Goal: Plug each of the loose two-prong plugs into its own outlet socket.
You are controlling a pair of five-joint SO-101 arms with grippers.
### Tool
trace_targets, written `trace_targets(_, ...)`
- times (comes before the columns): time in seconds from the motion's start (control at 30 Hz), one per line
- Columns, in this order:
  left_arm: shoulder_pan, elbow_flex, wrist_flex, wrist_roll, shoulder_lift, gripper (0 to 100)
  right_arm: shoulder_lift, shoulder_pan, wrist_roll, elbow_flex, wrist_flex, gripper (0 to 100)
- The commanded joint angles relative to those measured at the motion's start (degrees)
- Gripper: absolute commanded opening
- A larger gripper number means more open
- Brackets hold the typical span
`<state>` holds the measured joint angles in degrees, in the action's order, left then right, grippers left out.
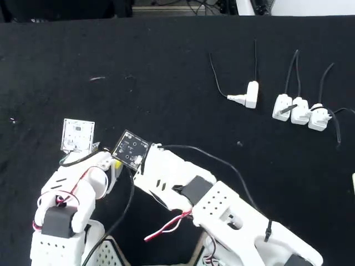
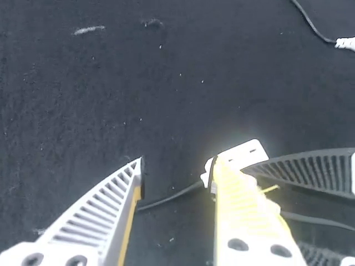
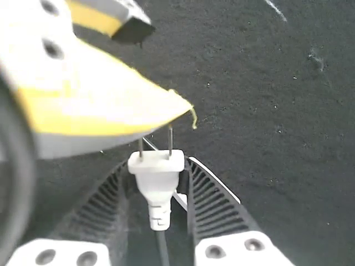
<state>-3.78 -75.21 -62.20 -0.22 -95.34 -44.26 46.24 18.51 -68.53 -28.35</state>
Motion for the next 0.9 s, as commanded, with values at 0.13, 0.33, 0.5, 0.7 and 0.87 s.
trace_targets(0.13,-0.57,-0.13,1.23,0.35,-0.26,21,-2.77,4.22,-0.53,3.38,1.41,1.0)
trace_targets(0.33,-0.04,-0.13,3.43,4.22,-0.26,21,-2.33,3.87,-0.53,3.12,1.41,1.0)
trace_targets(0.5,-0.48,0.84,3.43,4.66,-0.26,21,-2.33,1.58,-0.53,2.33,1.76,1.0)
trace_targets(0.7,-0.57,-6.55,8.0,4.75,-0.26,21,-2.77,1.85,-0.53,2.86,1.58,1.0)
trace_targets(0.87,-0.04,-7.87,9.14,4.75,-0.26,21,-2.77,1.76,-1.76,3.12,1.41,1.0)
